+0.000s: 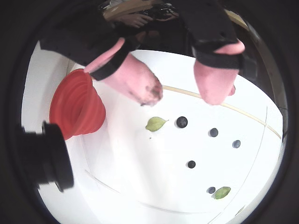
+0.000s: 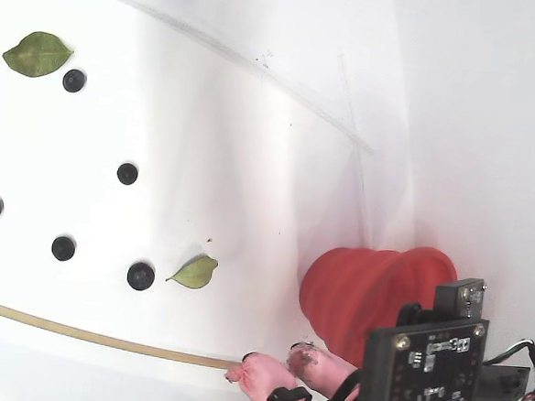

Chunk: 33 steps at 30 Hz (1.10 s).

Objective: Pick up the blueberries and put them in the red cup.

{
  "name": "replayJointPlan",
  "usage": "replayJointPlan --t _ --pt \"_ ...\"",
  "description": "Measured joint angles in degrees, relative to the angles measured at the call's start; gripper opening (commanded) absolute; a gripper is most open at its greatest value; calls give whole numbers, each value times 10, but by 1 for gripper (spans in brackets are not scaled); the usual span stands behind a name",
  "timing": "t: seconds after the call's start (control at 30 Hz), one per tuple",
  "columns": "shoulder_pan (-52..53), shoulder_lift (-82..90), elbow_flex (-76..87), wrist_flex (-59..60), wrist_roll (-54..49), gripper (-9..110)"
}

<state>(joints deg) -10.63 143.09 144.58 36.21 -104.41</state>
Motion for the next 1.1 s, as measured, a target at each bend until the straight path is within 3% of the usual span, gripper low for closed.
replayJointPlan --t 1.1 --pt "-7 -183 52 -217 -139 17"
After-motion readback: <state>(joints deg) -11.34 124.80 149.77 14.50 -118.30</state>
